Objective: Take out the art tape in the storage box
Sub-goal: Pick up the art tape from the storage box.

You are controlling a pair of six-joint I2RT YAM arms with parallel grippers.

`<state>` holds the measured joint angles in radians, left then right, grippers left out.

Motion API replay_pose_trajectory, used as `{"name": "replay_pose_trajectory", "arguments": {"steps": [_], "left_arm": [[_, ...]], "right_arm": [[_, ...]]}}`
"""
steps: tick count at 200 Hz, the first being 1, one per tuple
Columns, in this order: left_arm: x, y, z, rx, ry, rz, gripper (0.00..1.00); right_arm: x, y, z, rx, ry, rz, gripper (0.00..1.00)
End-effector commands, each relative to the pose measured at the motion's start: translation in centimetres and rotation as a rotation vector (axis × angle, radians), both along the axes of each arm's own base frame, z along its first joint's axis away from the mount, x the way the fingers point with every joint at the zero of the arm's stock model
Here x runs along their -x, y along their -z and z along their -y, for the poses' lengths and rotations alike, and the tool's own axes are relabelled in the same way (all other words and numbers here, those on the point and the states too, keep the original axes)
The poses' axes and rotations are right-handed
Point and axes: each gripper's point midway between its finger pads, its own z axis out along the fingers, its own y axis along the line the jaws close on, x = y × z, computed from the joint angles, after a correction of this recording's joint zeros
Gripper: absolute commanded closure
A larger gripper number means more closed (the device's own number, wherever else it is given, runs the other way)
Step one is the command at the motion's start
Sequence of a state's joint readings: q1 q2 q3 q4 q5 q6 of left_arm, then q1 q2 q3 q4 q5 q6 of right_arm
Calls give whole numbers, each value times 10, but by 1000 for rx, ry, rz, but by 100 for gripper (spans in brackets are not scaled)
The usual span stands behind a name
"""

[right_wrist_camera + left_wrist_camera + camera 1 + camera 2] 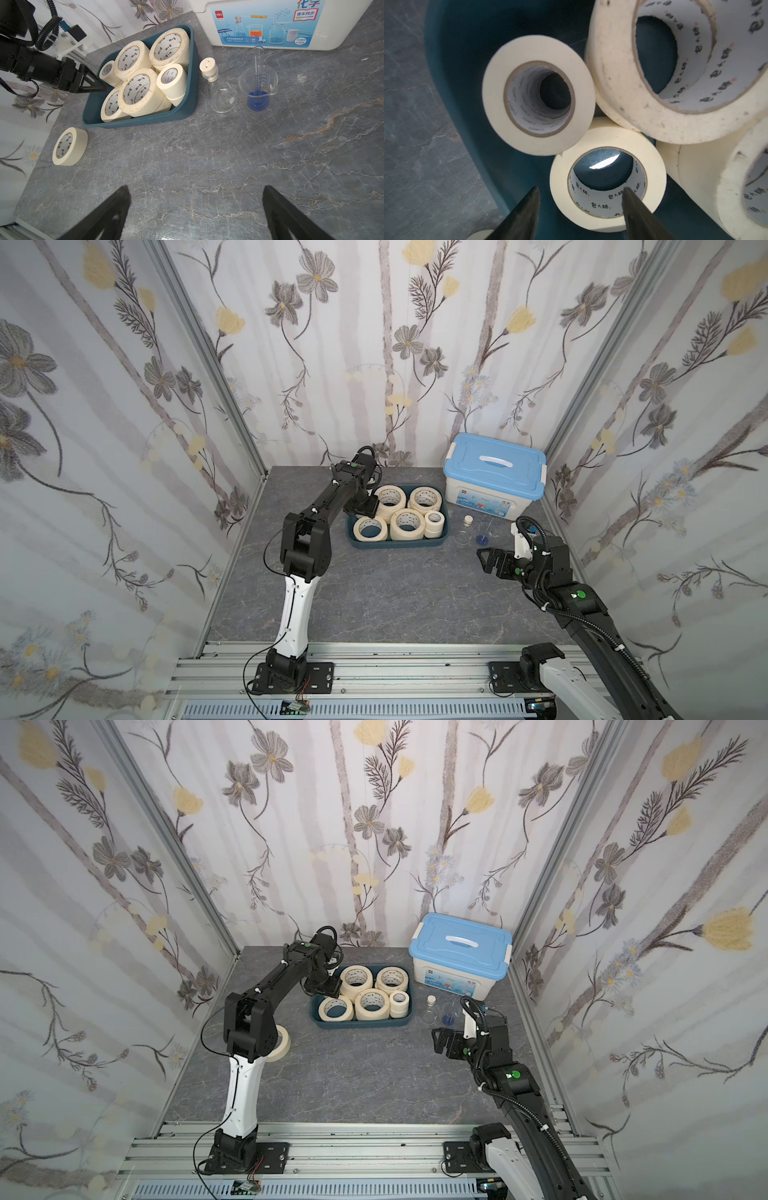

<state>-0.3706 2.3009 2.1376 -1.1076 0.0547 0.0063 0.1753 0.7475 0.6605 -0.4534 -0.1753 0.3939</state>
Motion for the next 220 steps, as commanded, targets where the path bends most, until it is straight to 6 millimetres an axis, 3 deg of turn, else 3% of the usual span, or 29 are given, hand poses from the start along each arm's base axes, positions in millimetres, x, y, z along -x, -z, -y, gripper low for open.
{"name": "replay_pose_trajectory", "arguments": {"steps": [1,68,122,220], "left_arm": [[4,9,-7,-49,25,-30,36],[-4,33,-10,-96,33,-56,38],[-1,49,-8,-90,32,-92,46],[2,37,-4,-64,52,-87,74]], "right_arm": [[-1,0,3,3,19,4,0],[-1,0,3,4,21,5,0],[0,1,4,4,24,1,0],[-2,0,4,4,27,1,0]]}}
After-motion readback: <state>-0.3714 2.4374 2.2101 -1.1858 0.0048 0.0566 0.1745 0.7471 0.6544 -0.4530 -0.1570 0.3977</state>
